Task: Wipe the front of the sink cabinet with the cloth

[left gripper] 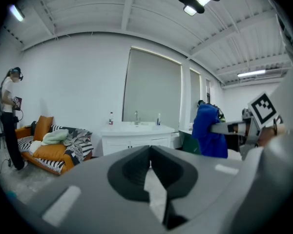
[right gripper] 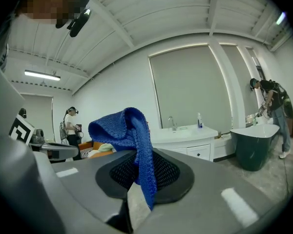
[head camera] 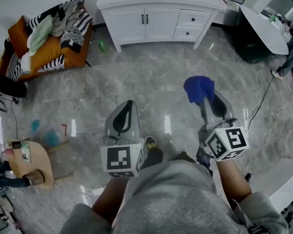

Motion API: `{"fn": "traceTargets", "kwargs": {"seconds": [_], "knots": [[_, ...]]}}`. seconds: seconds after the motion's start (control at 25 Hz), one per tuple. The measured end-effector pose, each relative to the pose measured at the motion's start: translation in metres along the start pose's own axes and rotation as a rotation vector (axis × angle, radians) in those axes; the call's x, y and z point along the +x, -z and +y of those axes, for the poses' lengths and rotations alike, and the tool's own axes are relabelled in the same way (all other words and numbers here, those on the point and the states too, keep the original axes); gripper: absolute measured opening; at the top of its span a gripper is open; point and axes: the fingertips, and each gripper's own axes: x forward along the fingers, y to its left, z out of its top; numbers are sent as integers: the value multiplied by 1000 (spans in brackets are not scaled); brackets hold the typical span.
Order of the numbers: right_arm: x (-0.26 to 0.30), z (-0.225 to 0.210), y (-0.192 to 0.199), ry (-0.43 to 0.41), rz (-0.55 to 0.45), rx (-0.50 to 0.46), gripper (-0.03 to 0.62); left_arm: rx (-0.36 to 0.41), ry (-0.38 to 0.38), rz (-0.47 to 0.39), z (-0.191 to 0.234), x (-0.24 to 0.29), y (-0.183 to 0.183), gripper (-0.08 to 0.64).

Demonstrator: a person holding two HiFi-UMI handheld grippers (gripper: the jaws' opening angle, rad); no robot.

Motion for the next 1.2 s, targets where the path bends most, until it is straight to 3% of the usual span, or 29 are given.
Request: {"fn": "traceTargets", "kwargs": {"seconds": [0.32,0.76,1.2], "knots": [[6,18,5,13,6,36,66,-21,29,-14,19,-2,1,11],[19,45,-2,-7,7,0,66,-80,31,-31,40,-14,0,11],[32,57,-6,-48,-28,-20,66,-53,6,-56,51,-16,-2,11]]}}
